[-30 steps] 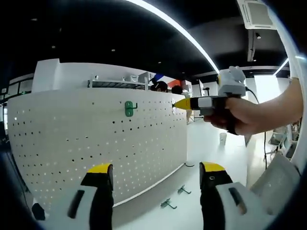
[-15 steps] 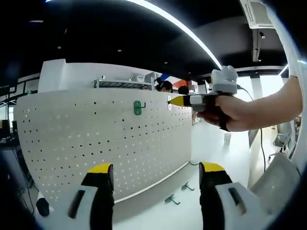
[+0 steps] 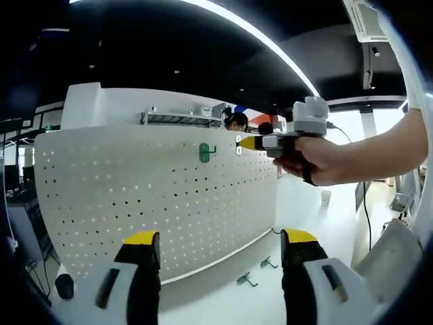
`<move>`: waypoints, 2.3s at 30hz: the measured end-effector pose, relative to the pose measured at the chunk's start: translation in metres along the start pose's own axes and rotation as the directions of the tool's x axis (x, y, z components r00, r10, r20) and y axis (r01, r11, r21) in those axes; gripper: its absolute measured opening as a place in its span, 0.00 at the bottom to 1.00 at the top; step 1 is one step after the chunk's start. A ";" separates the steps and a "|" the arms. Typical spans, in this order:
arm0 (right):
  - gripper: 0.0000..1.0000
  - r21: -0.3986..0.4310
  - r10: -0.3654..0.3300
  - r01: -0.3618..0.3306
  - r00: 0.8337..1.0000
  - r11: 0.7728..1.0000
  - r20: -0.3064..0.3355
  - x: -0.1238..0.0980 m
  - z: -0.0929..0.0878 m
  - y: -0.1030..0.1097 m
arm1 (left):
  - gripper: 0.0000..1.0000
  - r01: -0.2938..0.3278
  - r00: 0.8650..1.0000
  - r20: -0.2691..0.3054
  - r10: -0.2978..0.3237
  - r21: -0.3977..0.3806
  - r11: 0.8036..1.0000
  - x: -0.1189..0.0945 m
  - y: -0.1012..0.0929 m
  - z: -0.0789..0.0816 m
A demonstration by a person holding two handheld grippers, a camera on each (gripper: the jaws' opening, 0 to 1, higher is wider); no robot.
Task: Insert the hook assembly into the mounting plate slot until the hook locks in place.
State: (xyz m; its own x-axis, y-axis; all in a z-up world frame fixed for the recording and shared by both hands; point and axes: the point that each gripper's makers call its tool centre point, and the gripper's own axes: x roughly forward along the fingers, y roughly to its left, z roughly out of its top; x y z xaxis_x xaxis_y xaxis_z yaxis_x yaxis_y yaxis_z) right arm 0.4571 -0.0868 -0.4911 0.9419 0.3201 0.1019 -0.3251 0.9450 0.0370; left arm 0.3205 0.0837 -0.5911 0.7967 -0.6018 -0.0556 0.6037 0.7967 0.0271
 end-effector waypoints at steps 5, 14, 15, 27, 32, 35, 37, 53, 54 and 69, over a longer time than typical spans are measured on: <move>0.01 0.001 -0.020 0.020 1.000 1.000 0.003 0.009 0.000 -0.004 | 0.76 -0.004 1.000 -0.001 0.004 -0.006 1.000 -0.003 0.002 0.000; 0.01 -0.001 -0.028 0.028 1.000 1.000 -0.004 0.020 -0.004 -0.005 | 0.76 -0.013 1.000 -0.001 0.013 -0.016 1.000 -0.007 0.005 -0.002; 0.01 -0.013 -0.027 0.027 1.000 1.000 -0.003 0.022 -0.003 -0.004 | 0.76 -0.014 1.000 -0.003 0.014 -0.014 1.000 -0.008 0.005 -0.002; 0.01 -0.010 -0.033 0.033 0.999 0.999 -0.006 0.030 -0.007 -0.002 | 0.75 -0.012 1.000 -0.017 0.011 -0.003 1.000 -0.011 0.003 -0.006; 0.01 -0.002 -0.035 0.035 0.999 0.999 -0.004 0.032 -0.009 -0.003 | 0.73 -0.015 1.000 -0.020 0.015 -0.003 1.000 -0.011 0.004 -0.006; 0.01 0.001 -0.036 0.036 0.999 0.999 -0.002 0.034 -0.009 -0.004 | 0.73 -0.015 1.000 -0.024 0.015 -0.001 1.000 -0.011 0.004 -0.006; 0.01 0.000 -0.037 0.037 0.999 0.999 -0.003 0.036 -0.008 -0.004 | 0.73 -0.018 1.000 -0.024 0.018 -0.004 1.000 -0.012 0.006 -0.006; 0.01 -0.007 -0.066 0.066 0.997 0.998 -0.024 0.040 -0.013 -0.007 | 0.71 -0.018 0.999 -0.042 0.017 -0.014 1.000 -0.015 0.005 -0.015; 0.01 -0.014 -0.071 0.070 0.997 0.997 -0.027 0.040 -0.014 -0.006 | 0.71 -0.018 0.999 -0.045 0.017 -0.018 1.000 -0.016 0.004 -0.016; 0.01 -0.057 -0.166 0.164 0.985 0.985 -0.038 0.042 -0.014 -0.006 | 0.71 -0.011 0.998 -0.057 0.010 -0.021 1.000 -0.017 0.001 -0.019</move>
State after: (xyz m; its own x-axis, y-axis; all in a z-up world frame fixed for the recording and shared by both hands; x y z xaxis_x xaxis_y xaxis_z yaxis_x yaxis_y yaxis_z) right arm 0.5000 -0.0784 -0.5014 0.9853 0.1609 0.0566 -0.1610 0.9869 -0.0033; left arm 0.3068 0.0955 -0.6092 0.7997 -0.5899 -0.1117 0.5942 0.8043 0.0067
